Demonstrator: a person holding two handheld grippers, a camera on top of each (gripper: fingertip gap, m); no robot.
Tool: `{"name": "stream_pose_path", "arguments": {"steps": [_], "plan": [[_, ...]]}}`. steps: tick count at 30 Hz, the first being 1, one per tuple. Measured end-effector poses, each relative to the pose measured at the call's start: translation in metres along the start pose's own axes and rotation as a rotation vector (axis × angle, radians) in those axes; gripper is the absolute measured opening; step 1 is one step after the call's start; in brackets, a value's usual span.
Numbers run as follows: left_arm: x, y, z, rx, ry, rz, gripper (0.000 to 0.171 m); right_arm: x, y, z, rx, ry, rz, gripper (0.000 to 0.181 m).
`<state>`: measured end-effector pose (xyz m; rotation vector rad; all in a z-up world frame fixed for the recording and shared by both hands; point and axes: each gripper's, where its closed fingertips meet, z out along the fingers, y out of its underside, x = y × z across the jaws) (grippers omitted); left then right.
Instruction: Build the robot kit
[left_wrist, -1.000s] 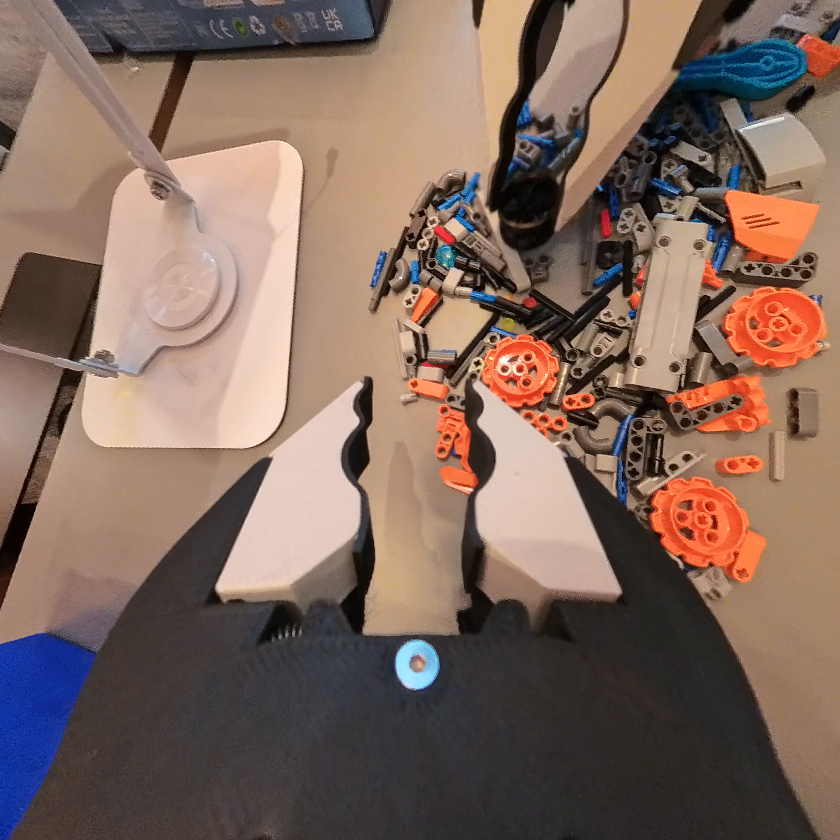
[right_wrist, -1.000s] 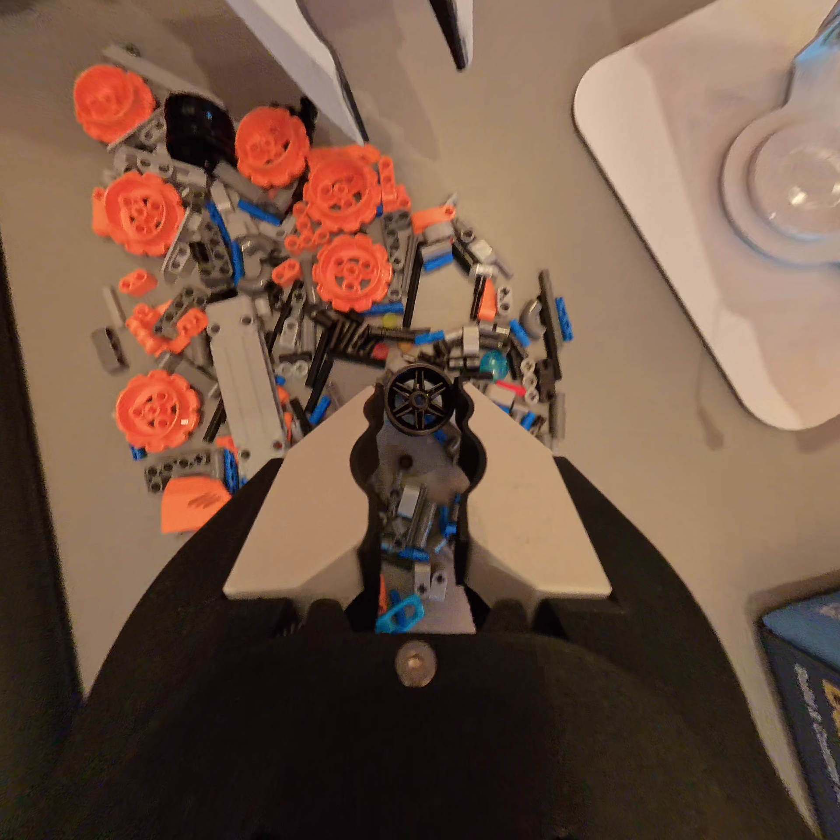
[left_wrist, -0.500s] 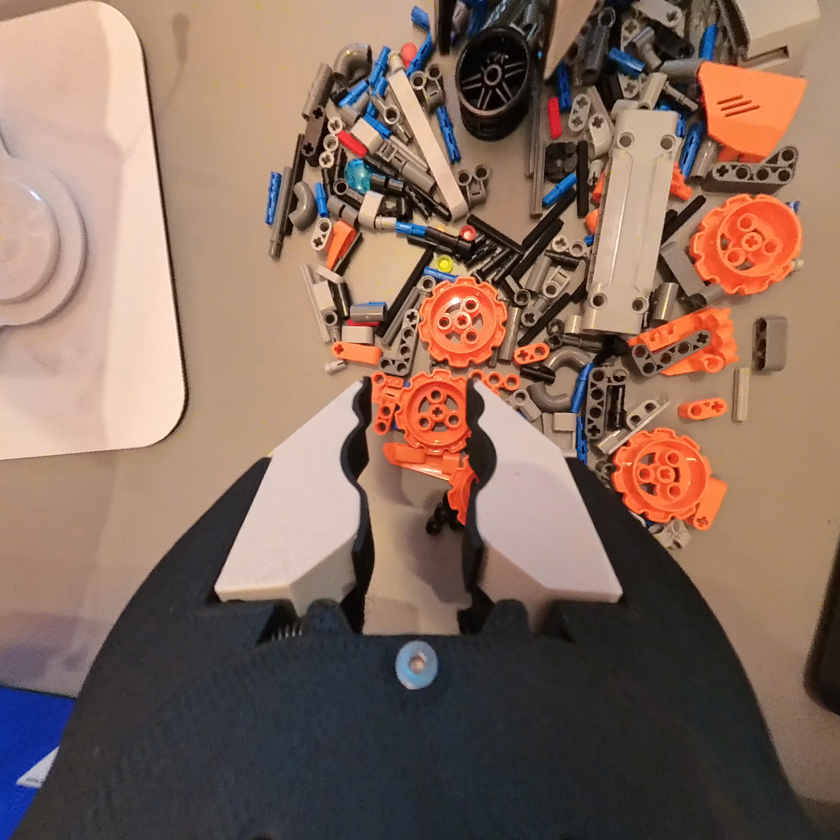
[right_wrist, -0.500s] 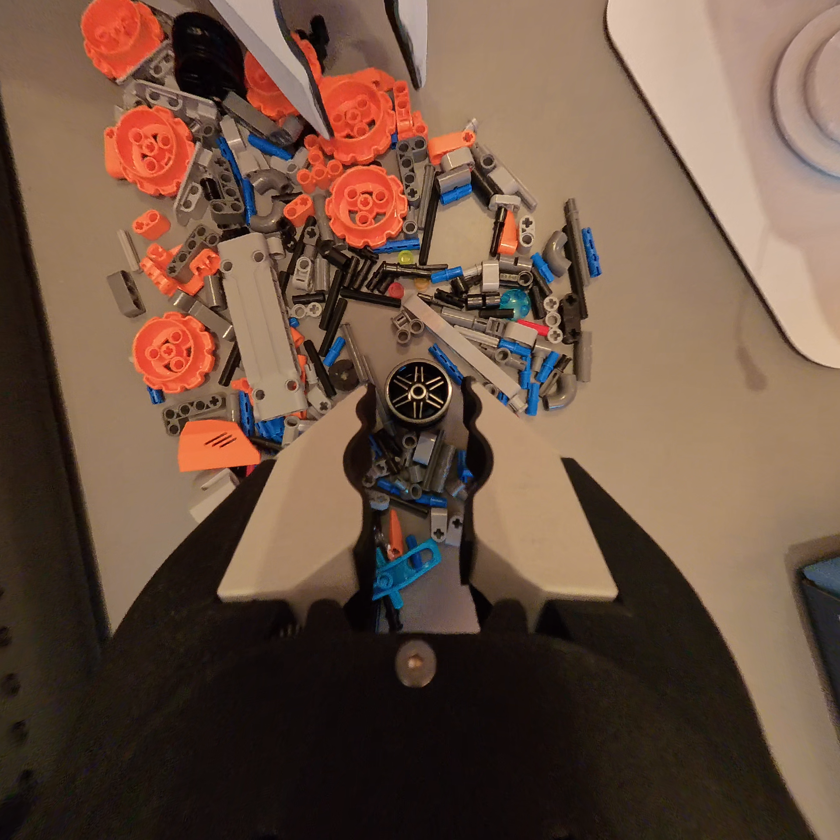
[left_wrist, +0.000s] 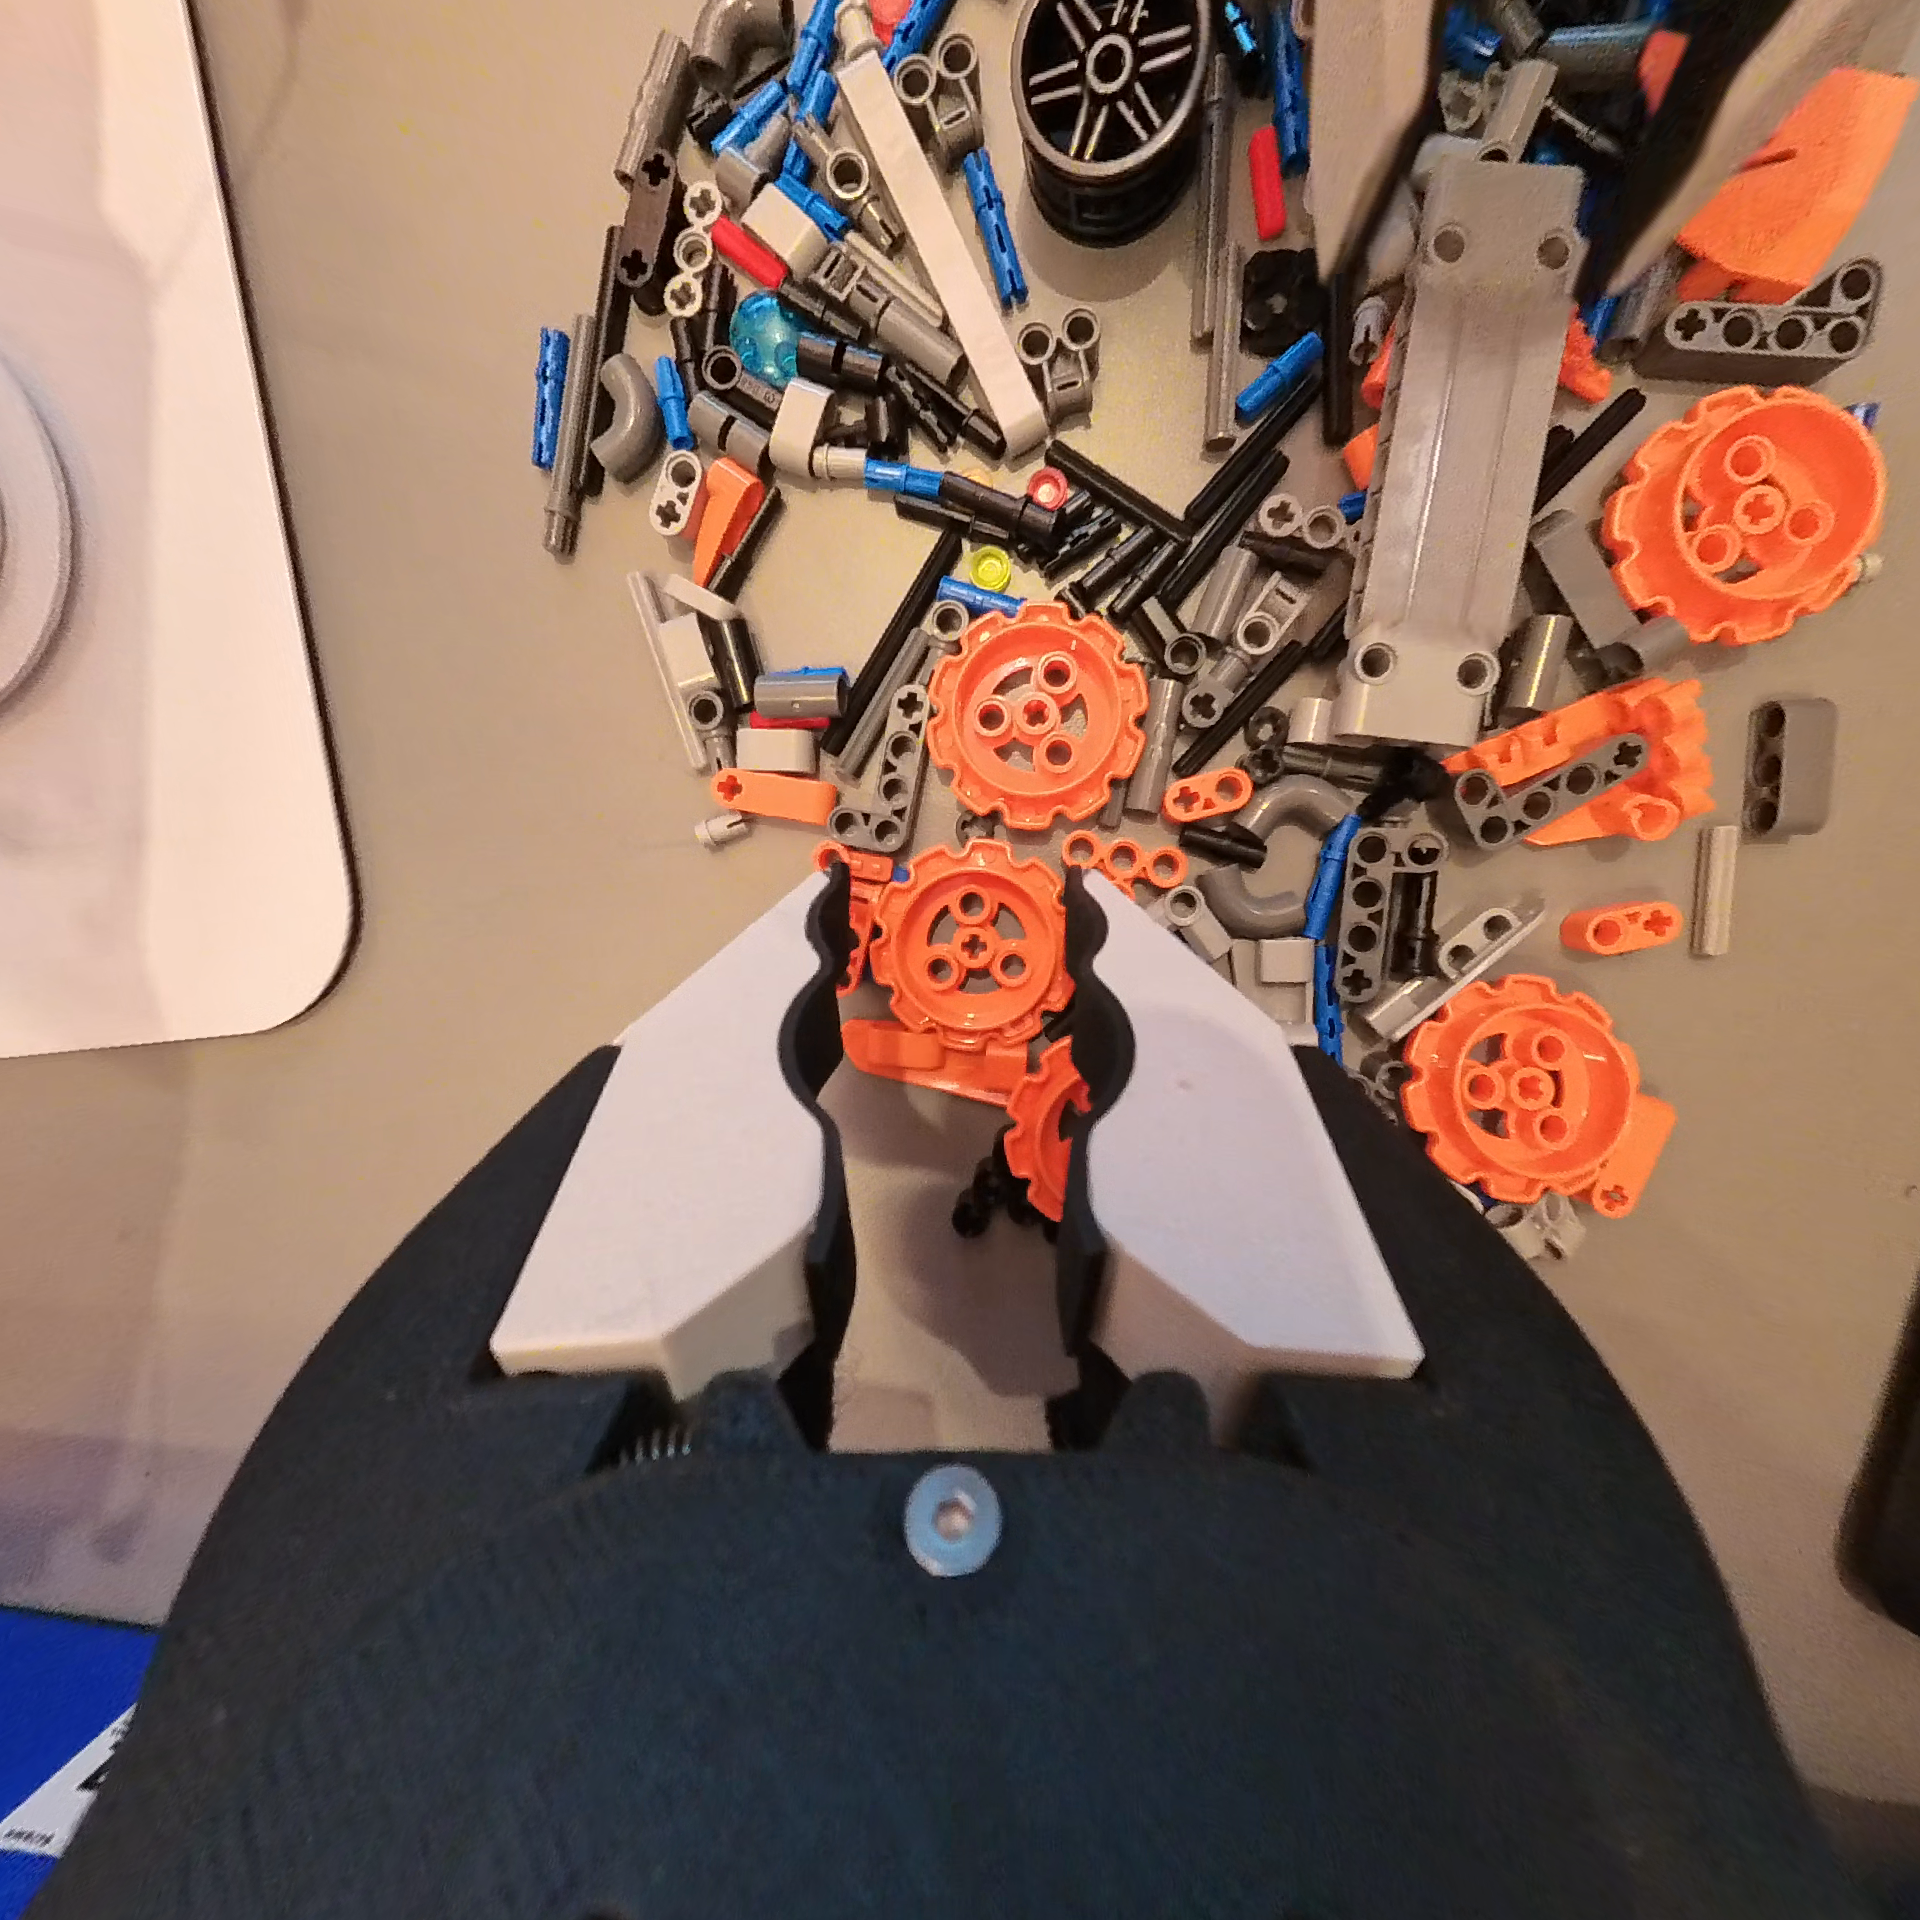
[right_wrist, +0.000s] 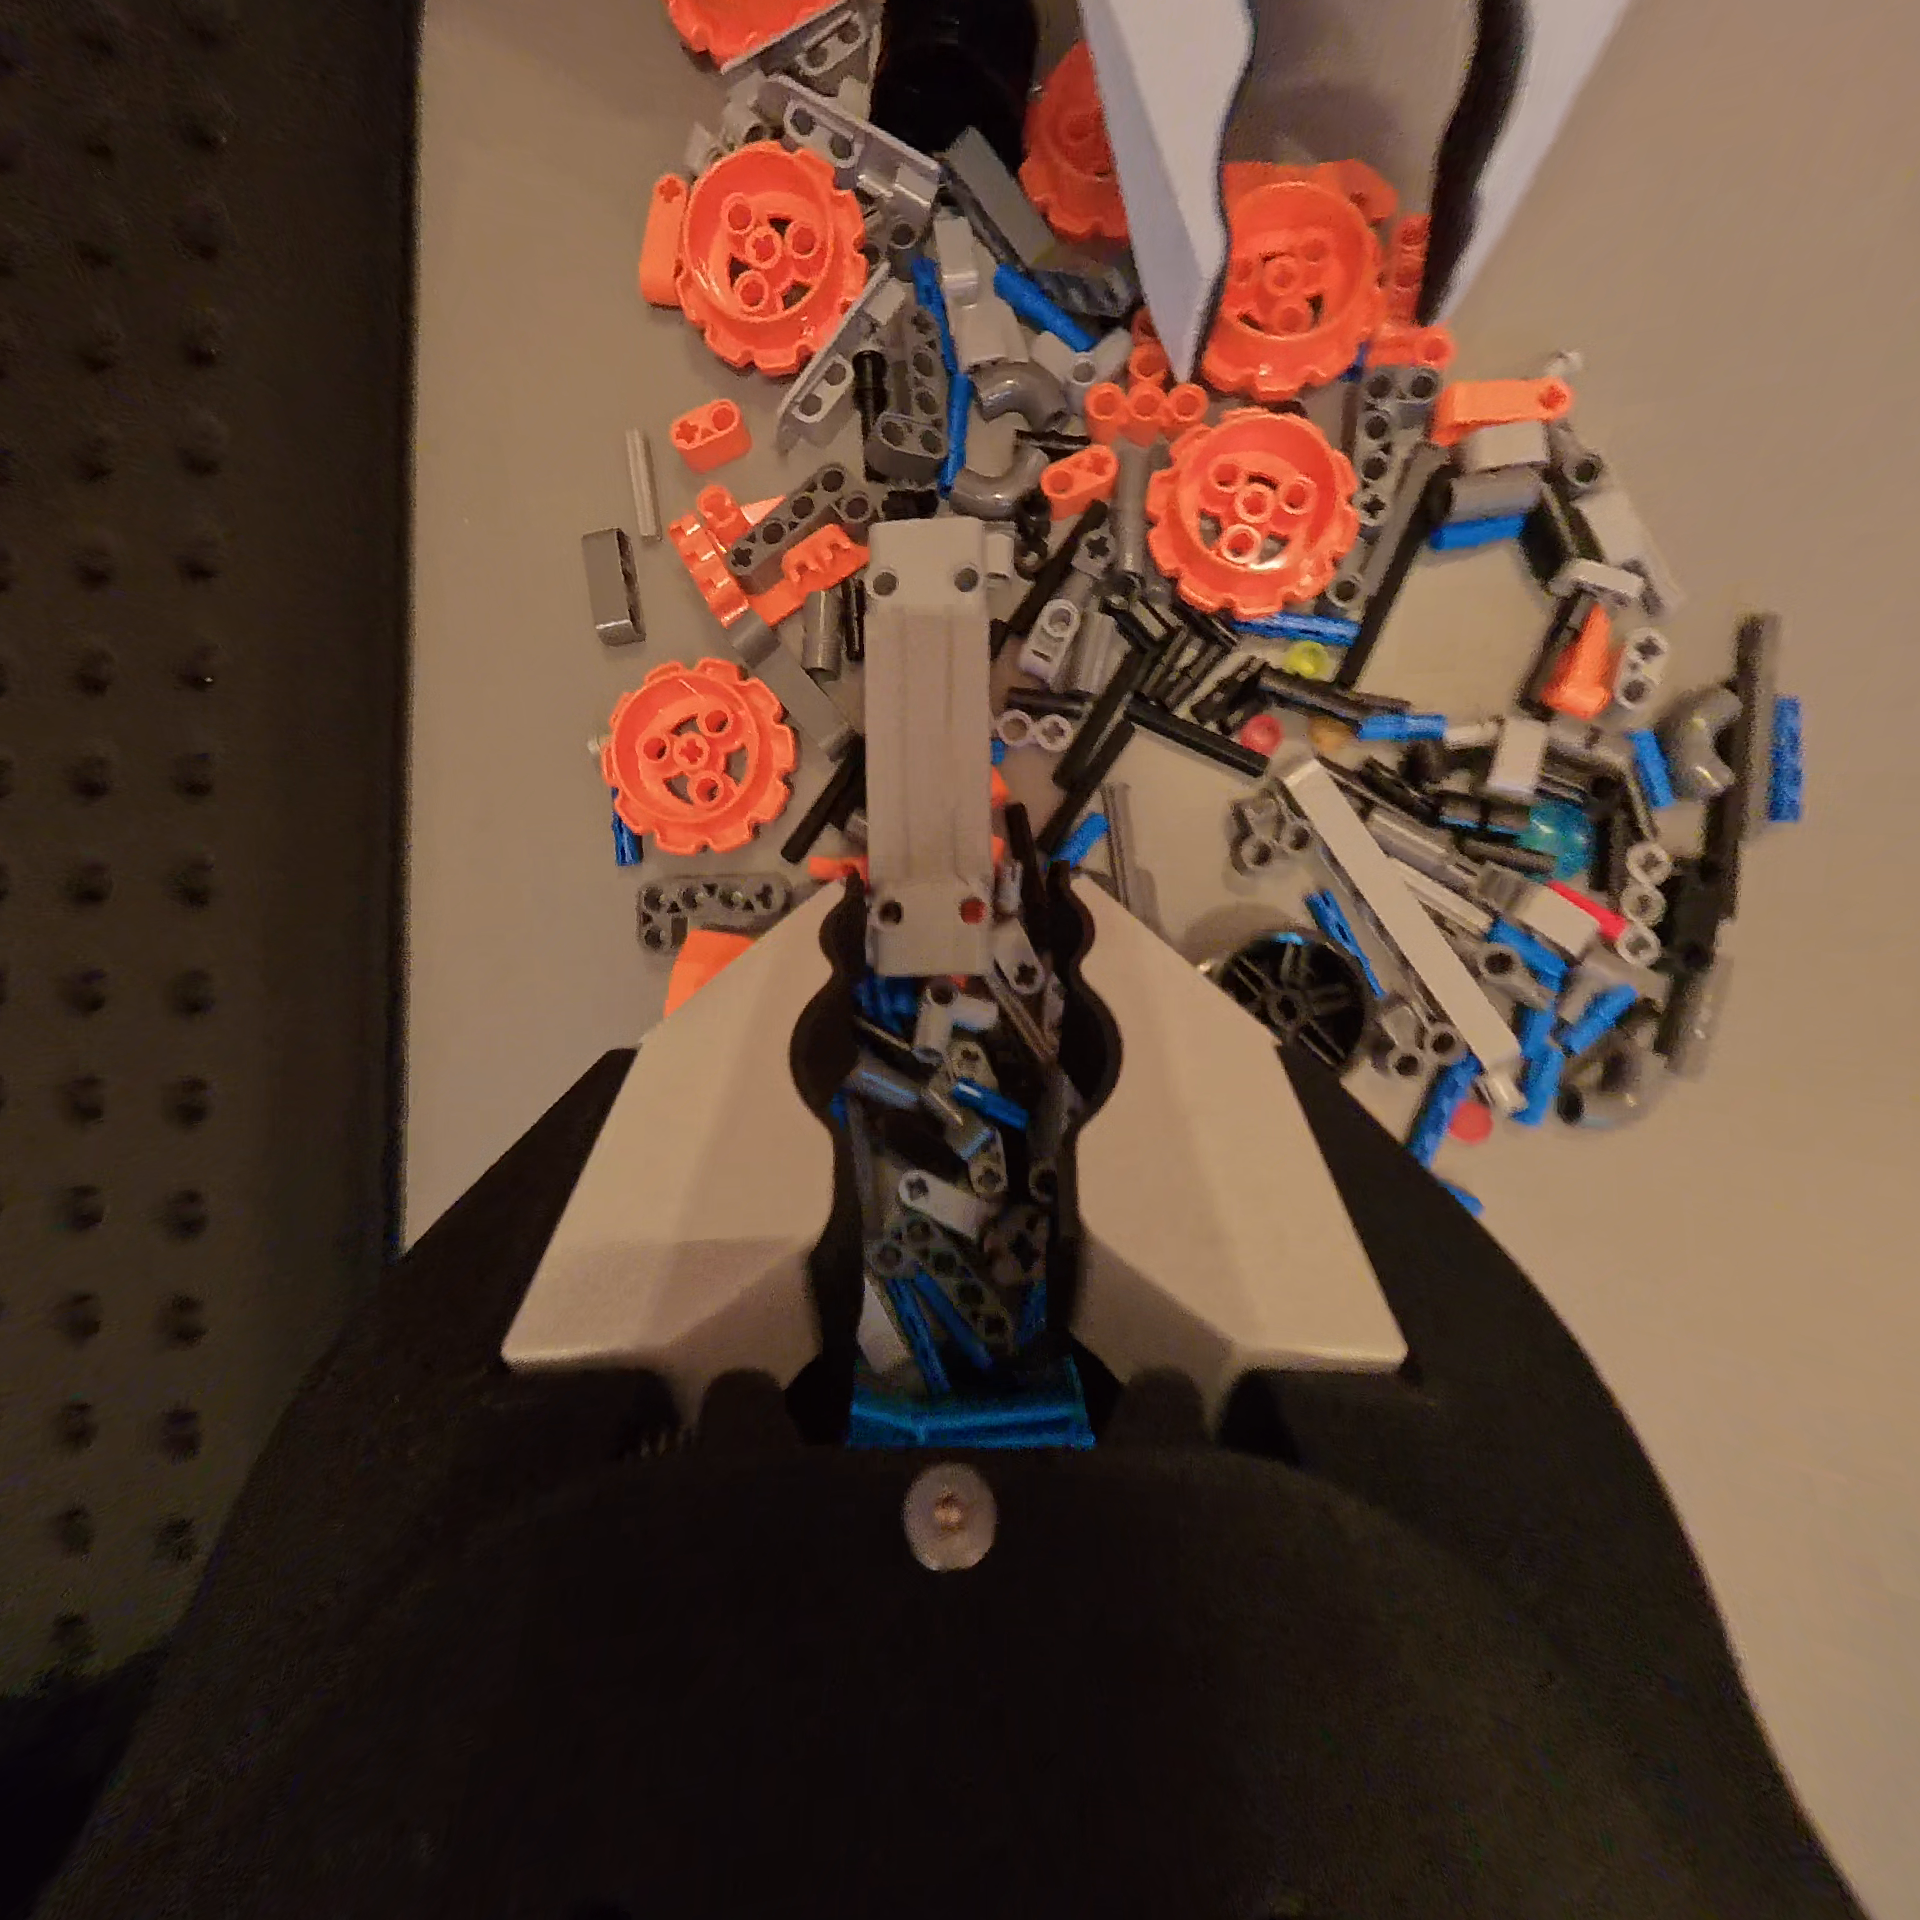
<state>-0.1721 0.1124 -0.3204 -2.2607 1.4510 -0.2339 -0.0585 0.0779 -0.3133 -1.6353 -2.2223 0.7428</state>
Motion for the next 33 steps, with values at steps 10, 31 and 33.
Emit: {"name": "stream_pose_path", "arguments": {"steps": [10,31,33], "plan": [[-0.006,-0.007,-0.009,0.044,-0.038,0.002,0.037,0.021,-0.015,-0.024,0.119,0.089,0.043,0.022],[-0.019,-0.019,-0.023,0.121,-0.106,-0.013,0.038,0.046,0.002,-0.028,0.119,0.161,0.113,0.022],[-0.017,-0.020,-0.024,0.125,-0.096,-0.013,0.038,0.033,-0.002,-0.025,0.110,0.126,0.060,0.022]]}}
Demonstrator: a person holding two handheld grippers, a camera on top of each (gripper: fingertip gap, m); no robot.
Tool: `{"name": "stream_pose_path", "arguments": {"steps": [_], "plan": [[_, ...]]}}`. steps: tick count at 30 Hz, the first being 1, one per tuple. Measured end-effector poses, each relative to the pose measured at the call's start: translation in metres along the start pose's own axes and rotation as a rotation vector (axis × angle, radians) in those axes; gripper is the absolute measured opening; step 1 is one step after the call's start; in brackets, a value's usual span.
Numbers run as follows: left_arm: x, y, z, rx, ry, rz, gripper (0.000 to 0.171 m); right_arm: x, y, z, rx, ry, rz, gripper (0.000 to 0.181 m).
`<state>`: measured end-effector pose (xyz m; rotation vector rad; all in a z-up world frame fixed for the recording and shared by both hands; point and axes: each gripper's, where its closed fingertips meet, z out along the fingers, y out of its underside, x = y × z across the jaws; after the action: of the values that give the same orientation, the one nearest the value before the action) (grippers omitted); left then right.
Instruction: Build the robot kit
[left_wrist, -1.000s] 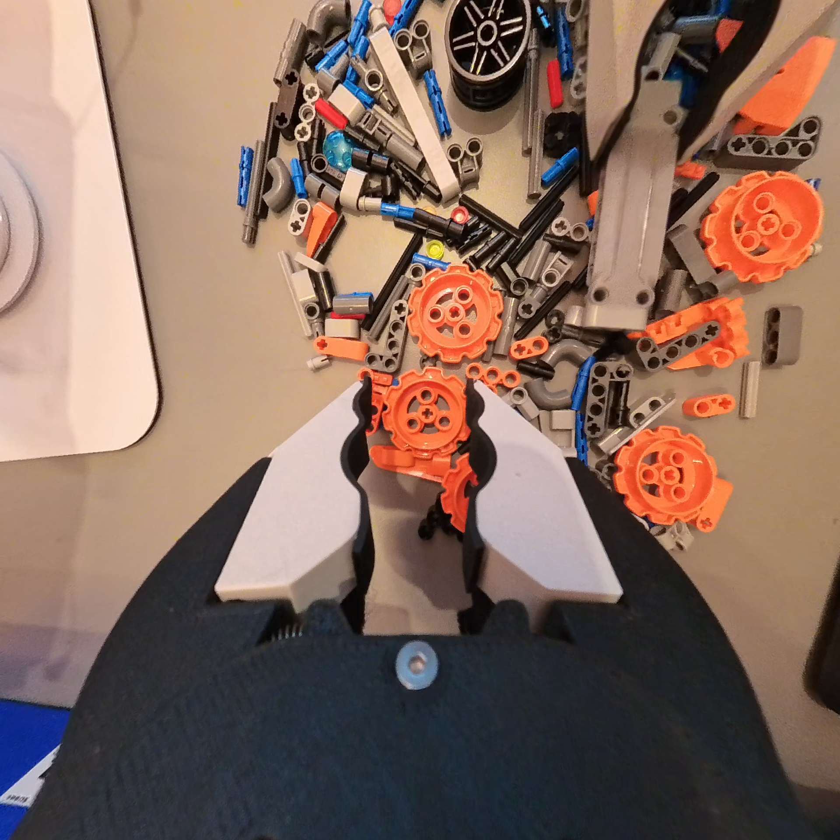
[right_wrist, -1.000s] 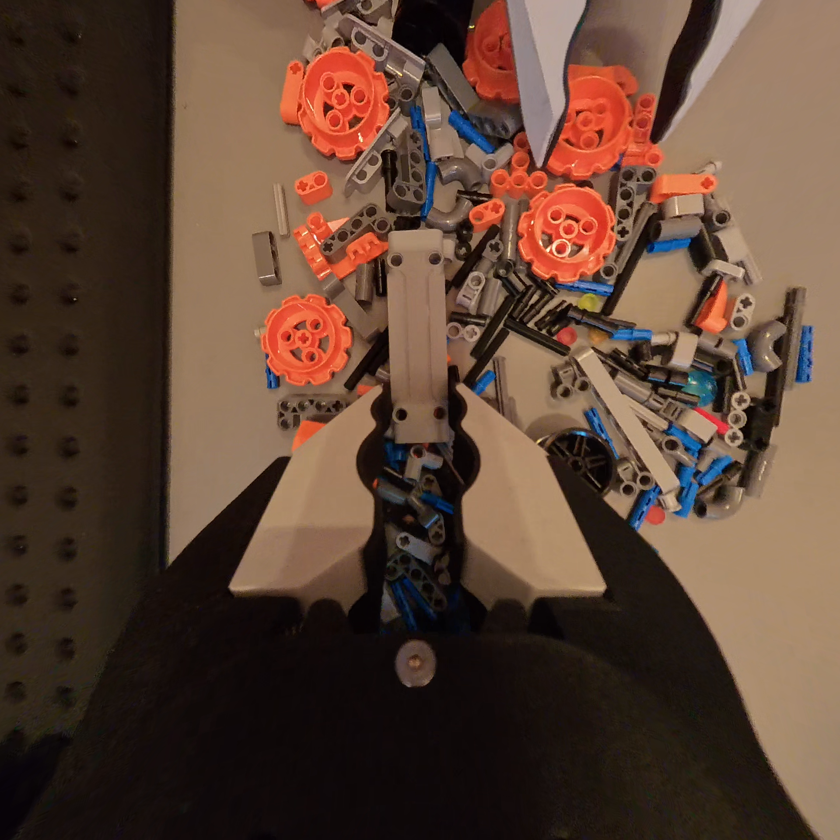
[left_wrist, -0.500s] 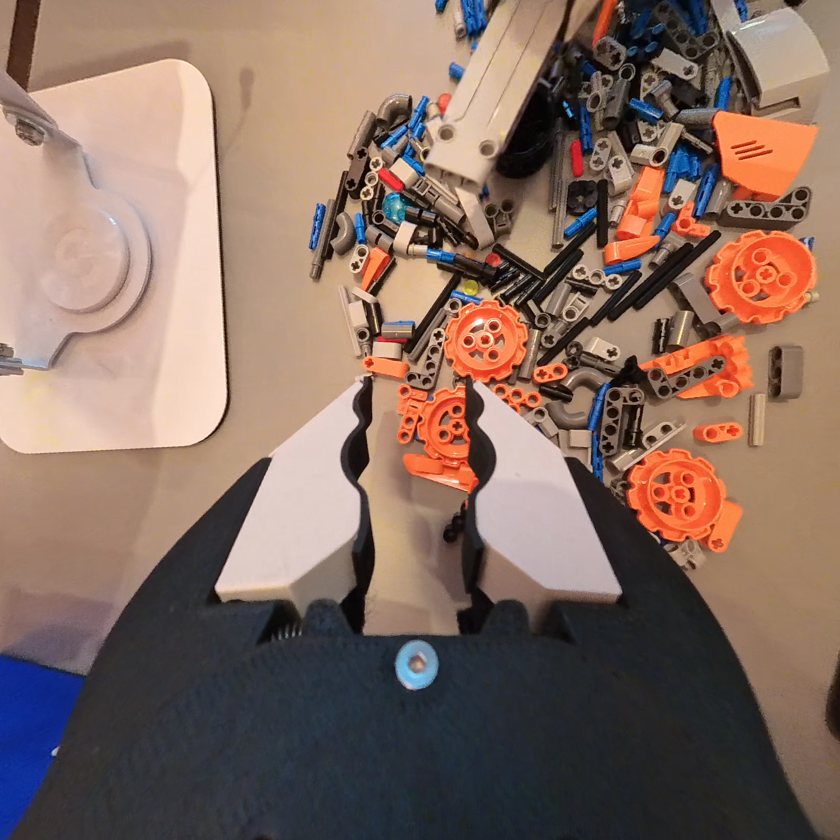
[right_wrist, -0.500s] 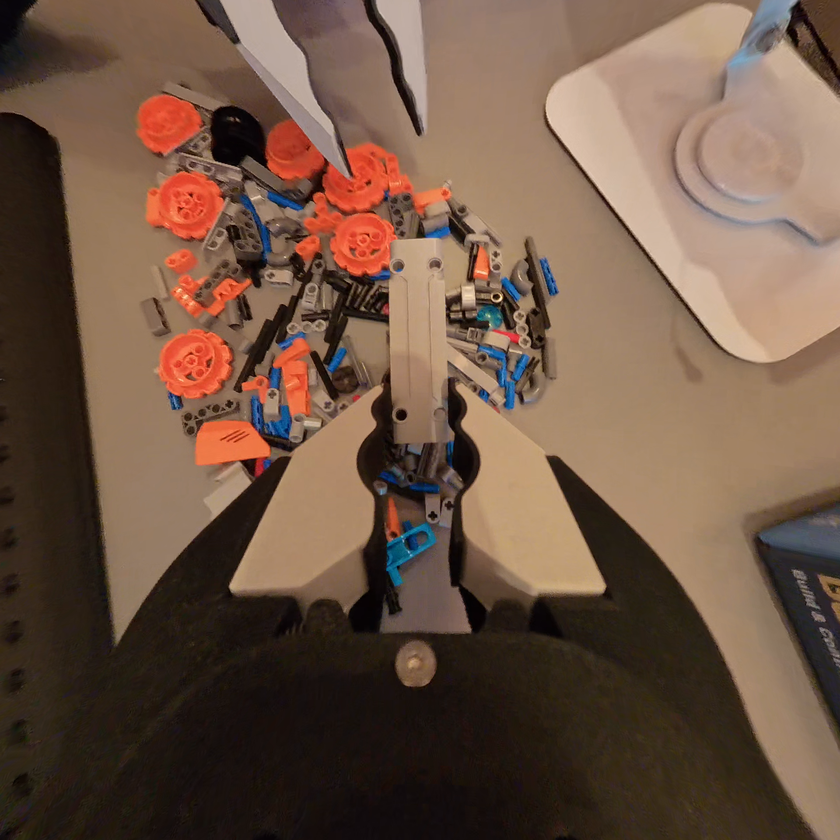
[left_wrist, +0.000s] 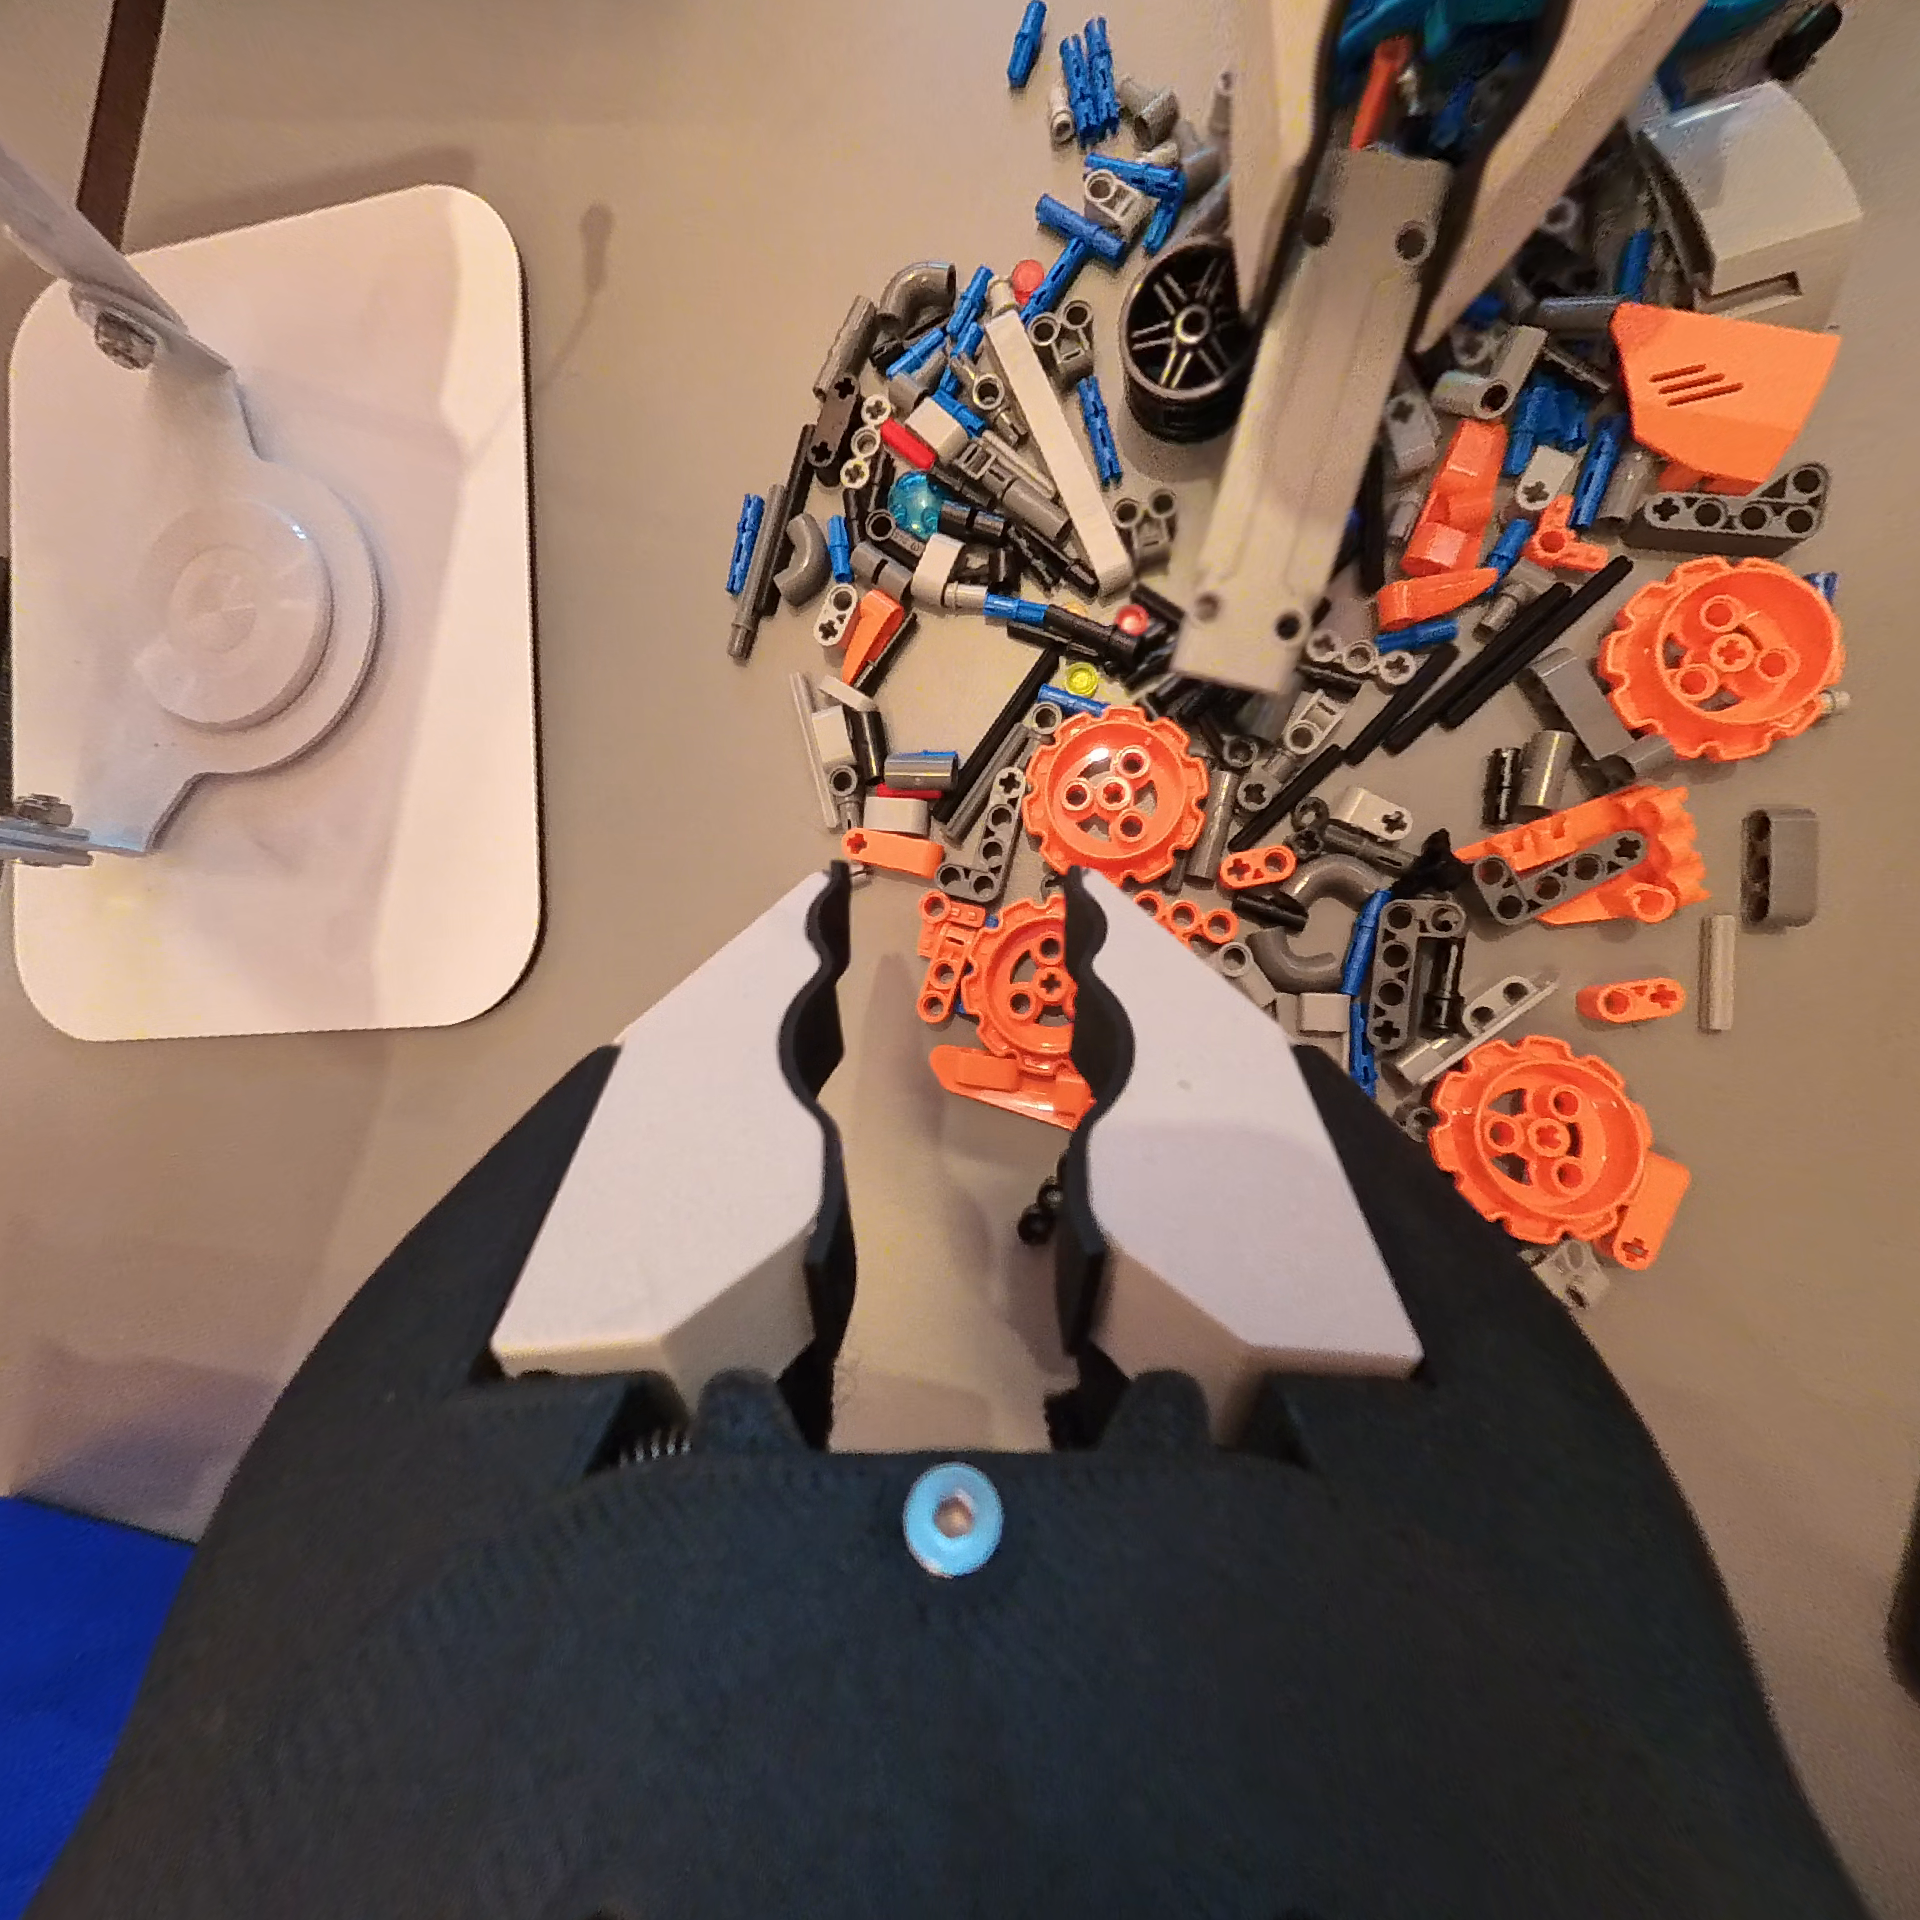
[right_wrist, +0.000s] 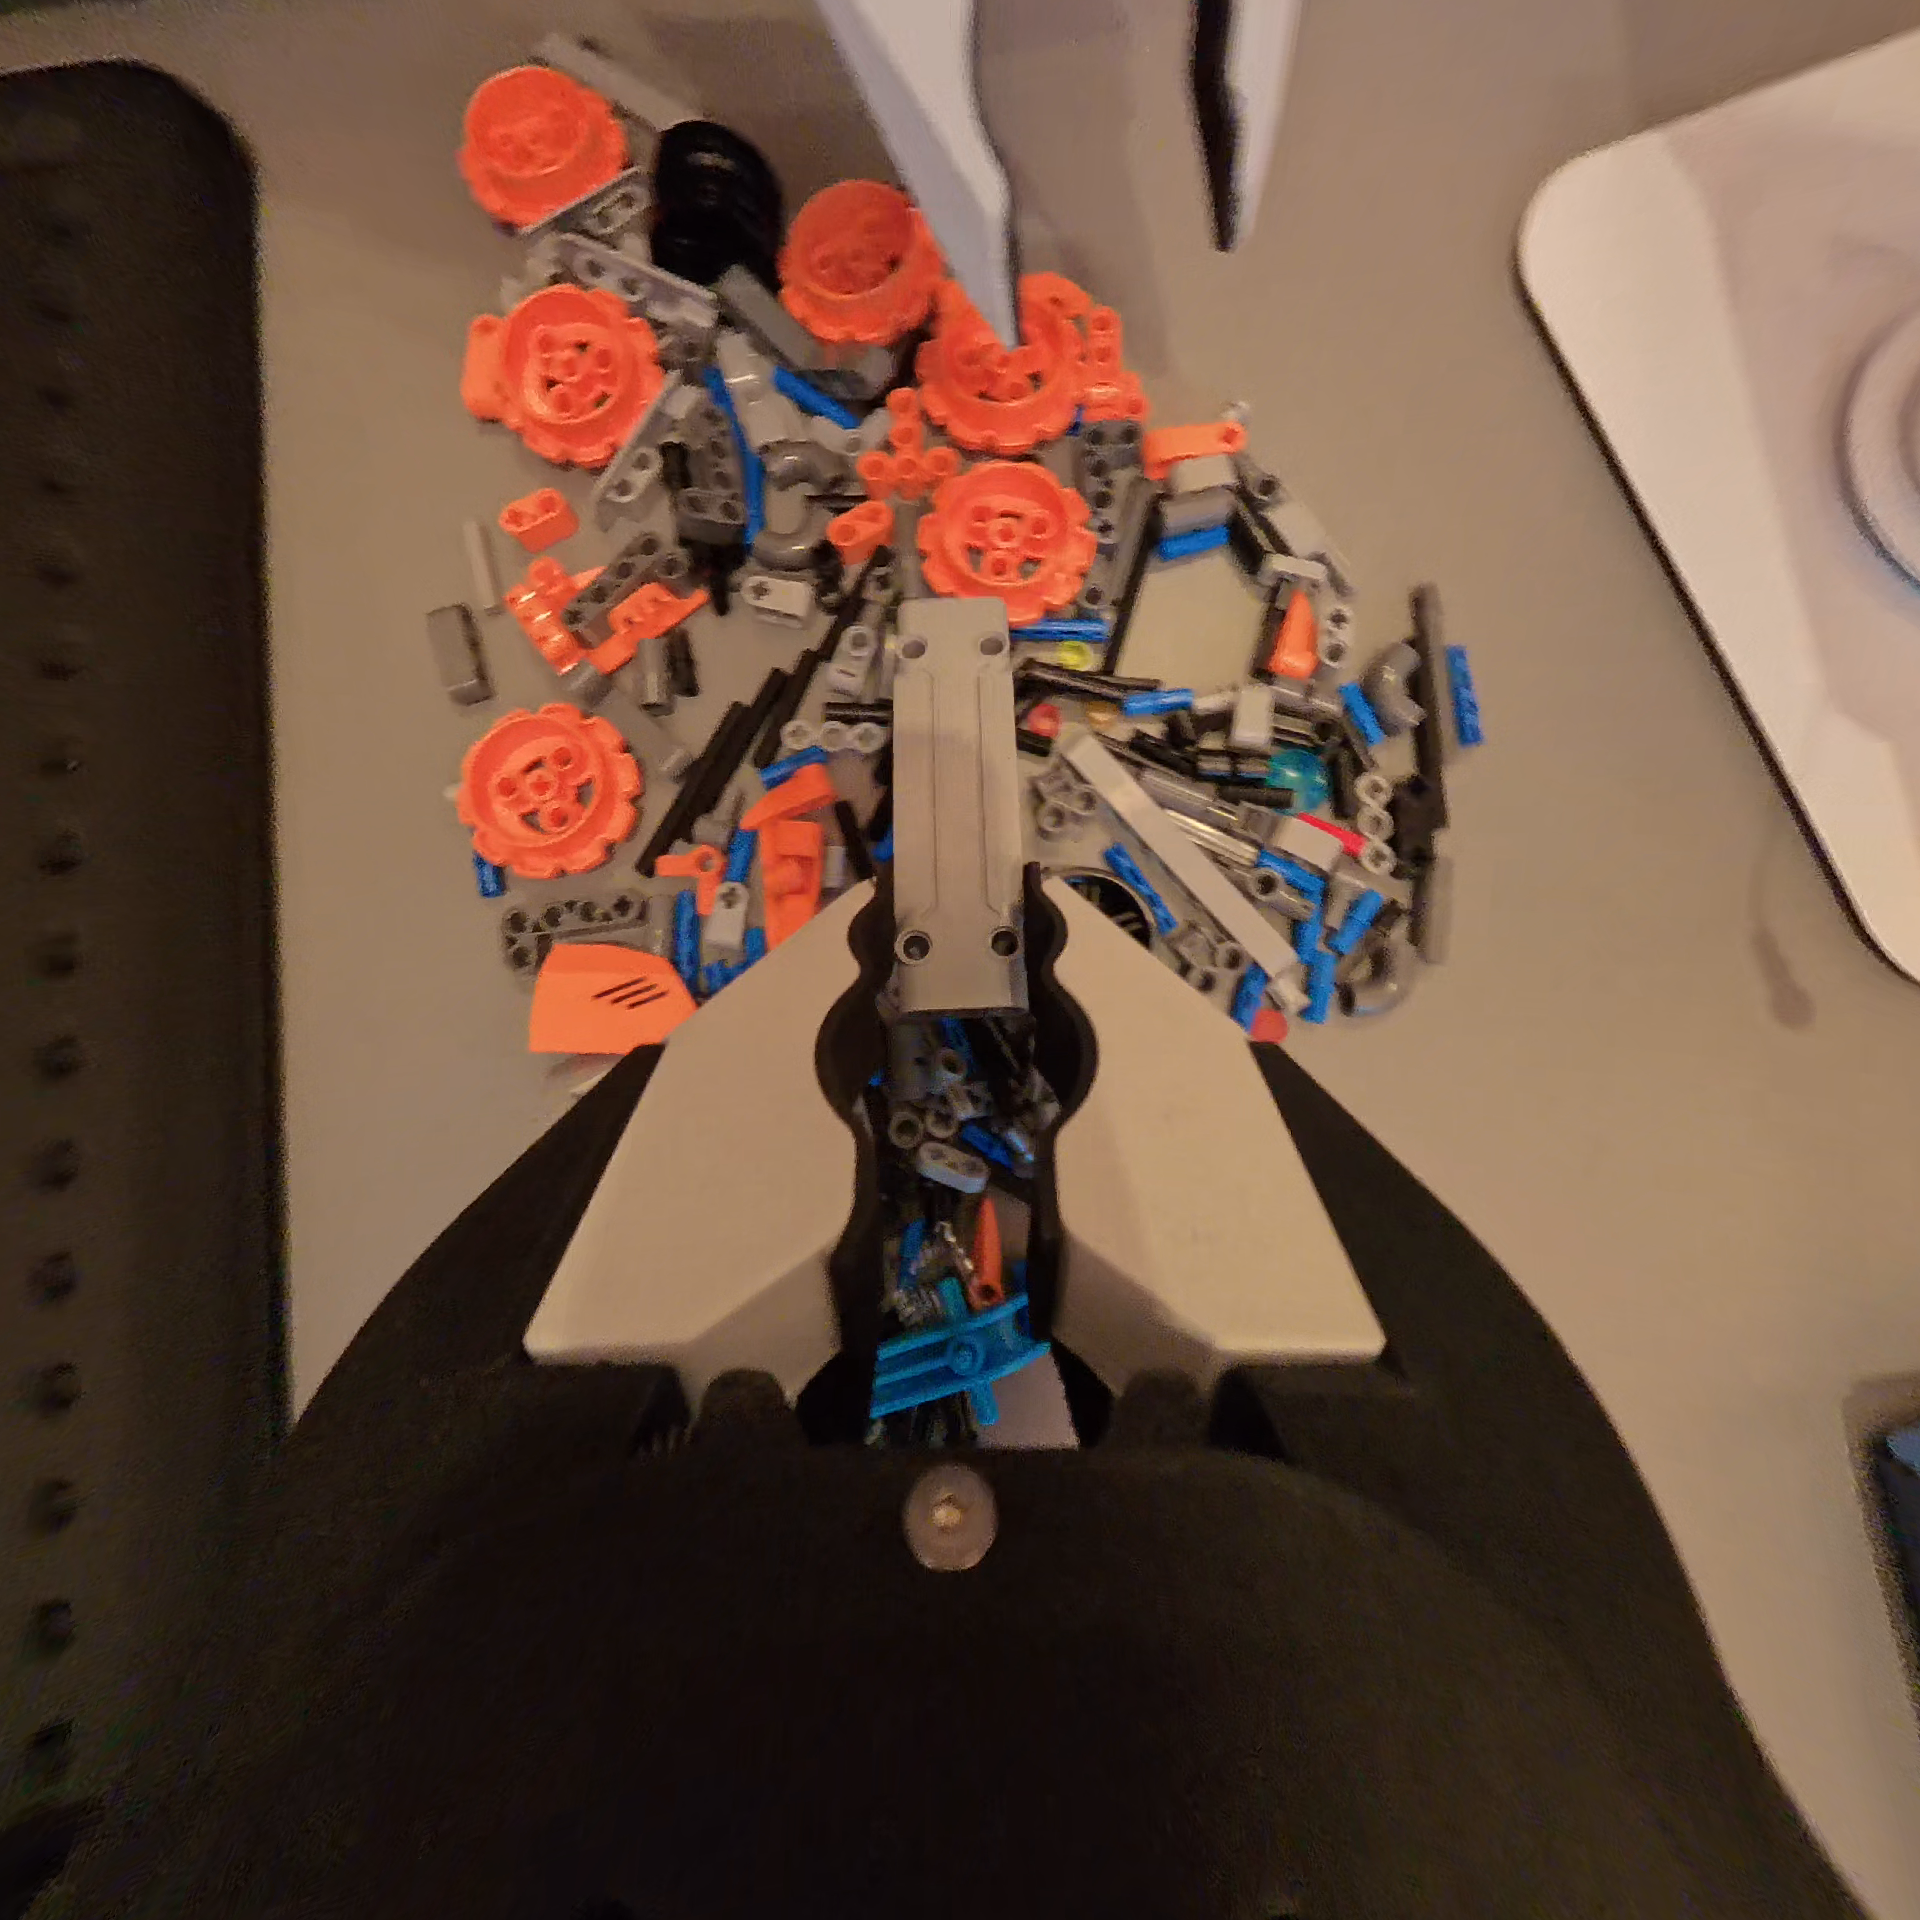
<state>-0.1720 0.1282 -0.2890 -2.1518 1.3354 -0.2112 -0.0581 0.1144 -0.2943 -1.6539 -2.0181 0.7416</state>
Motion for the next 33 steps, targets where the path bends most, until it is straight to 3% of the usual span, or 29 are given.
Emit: {"name": "stream_pose_path", "arguments": {"steps": [6,17,23,33], "plan": [[0.007,-0.001,-0.011,-0.002,0.040,-0.002,0.037,-0.015,0.006,0.011,-0.054,-0.050,-0.036,0.023],[0.046,0.035,-0.017,-0.186,0.236,0.020,0.043,-0.016,0.009,0.009,-0.051,-0.074,-0.014,0.027],[0.037,0.059,-0.004,-0.312,0.180,0.023,0.051,-0.014,0.012,0.010,-0.062,-0.067,-0.015,0.026],[0.019,0.058,-0.007,-0.293,0.100,0.010,0.046,-0.009,0.013,0.005,-0.050,-0.041,-0.008,0.026]]}}
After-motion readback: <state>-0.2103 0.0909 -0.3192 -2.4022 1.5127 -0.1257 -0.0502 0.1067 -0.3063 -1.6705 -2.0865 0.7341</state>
